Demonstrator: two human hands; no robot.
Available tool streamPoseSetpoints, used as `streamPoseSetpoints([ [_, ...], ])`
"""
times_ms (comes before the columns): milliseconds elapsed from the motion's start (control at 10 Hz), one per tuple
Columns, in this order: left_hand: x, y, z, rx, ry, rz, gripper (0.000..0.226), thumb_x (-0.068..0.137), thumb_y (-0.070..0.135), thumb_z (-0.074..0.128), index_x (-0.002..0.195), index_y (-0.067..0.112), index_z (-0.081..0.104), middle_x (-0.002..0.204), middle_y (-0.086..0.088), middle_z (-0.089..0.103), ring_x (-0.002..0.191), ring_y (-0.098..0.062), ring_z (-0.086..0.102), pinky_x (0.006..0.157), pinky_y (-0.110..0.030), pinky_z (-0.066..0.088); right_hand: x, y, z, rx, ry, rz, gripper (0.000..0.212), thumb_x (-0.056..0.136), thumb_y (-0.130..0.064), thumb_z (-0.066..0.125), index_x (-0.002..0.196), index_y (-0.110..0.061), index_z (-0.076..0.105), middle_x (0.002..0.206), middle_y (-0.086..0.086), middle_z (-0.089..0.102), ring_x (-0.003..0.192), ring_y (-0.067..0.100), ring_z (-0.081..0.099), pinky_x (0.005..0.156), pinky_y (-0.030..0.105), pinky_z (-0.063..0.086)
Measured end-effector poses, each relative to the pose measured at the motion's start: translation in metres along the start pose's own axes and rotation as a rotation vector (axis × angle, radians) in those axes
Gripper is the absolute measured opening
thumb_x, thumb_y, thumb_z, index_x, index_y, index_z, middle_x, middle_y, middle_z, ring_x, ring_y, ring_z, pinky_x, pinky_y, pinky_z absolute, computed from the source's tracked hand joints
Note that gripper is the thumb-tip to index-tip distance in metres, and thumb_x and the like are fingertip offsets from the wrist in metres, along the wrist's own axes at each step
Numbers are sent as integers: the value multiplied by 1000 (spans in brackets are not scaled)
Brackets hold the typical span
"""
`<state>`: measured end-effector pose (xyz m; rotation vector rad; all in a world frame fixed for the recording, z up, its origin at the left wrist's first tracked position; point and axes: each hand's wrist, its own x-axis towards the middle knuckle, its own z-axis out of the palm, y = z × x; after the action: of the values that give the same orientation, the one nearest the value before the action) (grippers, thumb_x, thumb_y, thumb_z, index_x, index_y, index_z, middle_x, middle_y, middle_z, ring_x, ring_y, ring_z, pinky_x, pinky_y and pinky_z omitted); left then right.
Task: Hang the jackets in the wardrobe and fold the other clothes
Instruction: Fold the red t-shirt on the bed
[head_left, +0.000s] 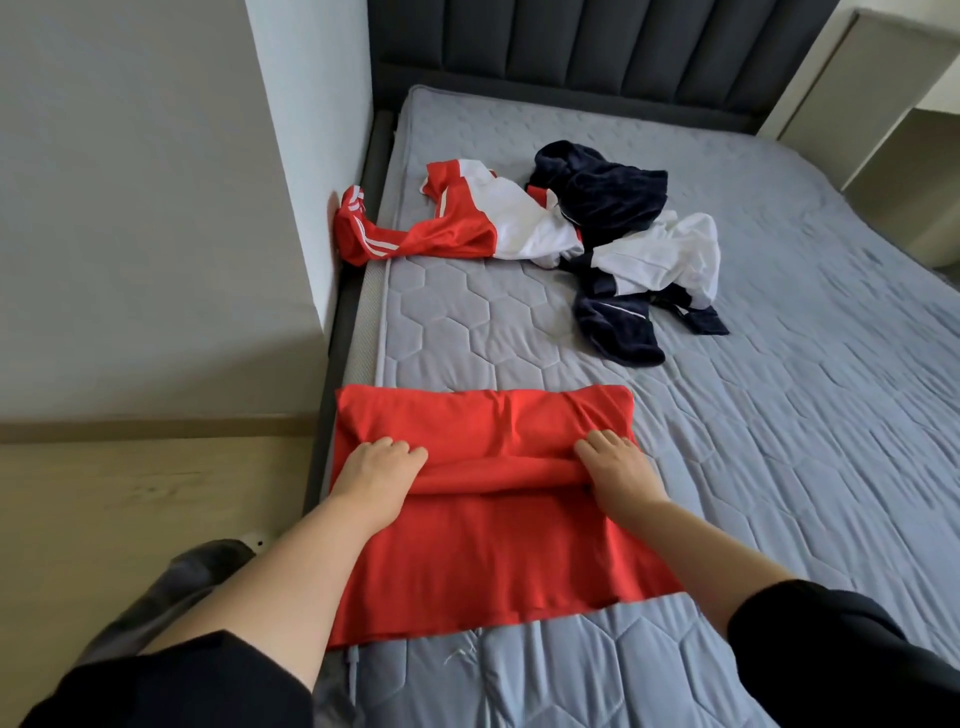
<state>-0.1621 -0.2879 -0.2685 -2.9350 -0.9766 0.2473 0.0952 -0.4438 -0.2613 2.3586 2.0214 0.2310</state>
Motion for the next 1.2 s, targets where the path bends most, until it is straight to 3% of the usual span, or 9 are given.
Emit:
streamPoseSetpoints([
  [100,3,-4,5,-265,-131,-51,20,81,31,59,95,23,49,103,4,58,100,-19,54,74,-30,39,-8,2,13,164,-244,137,42,72,-7,55,114,-12,56,112,4,55,107,26,49,89,34,39],
  [200,7,-8,1,-678,-110,-314,36,82,53,55,70,19,53,76,6,60,79,-20,57,64,-29,38,-8,2,11,494,-106,326,31,76,-5,55,105,-8,63,106,6,60,102,24,54,84,26,37],
  [300,17,-20,-4,-797,305,-641,26,88,29,55,68,13,55,80,-11,61,83,-34,59,65,-33,39,6,6,4,602,218,578,9,81,-8,57,88,-6,63,88,3,57,86,26,56,68,25,32],
  [400,25,-37,-3,-982,467,-890,15,85,16,57,97,7,59,107,-17,58,98,-36,56,78,-36,41,31,12,0,661,262,781,23,87,-15,54,106,-2,59,109,11,54,105,28,50,86,32,38],
  [500,36,-45,3,-1276,333,-988,37,88,26,60,116,3,56,118,-18,60,108,-35,57,92,-39,47,52,23,0,684,117,924,32,91,-28,50,110,-2,58,117,15,54,115,32,47,95,40,40],
  [600,47,-51,6,-1248,287,-998,34,88,35,60,84,2,60,104,-27,64,96,-42,61,85,-44,50,70,34,0,678,-16,924,38,92,-35,48,63,-11,52,80,13,56,90,33,55,71,33,40],
  [700,55,-53,8,-1178,253,-963,43,90,37,56,83,-5,62,97,-29,64,93,-42,60,79,-39,46,86,43,2,691,-76,940,45,91,-30,53,52,-12,38,60,7,45,66,25,45,64,30,33],
  [1000,50,-63,26,-1192,195,-1179,39,97,24,46,107,-11,62,116,-30,59,108,-43,55,85,-38,42,83,77,14,948,3,1274,30,87,-24,59,61,-20,44,64,-1,46,54,14,42,51,23,37],
  [1200,57,-69,32,-1461,189,-1053,36,85,37,64,83,1,64,94,-22,64,93,-36,64,86,-49,53,78,69,22,1023,-41,1209,33,88,-32,60,65,-11,50,61,4,42,54,17,38,52,29,33],
])
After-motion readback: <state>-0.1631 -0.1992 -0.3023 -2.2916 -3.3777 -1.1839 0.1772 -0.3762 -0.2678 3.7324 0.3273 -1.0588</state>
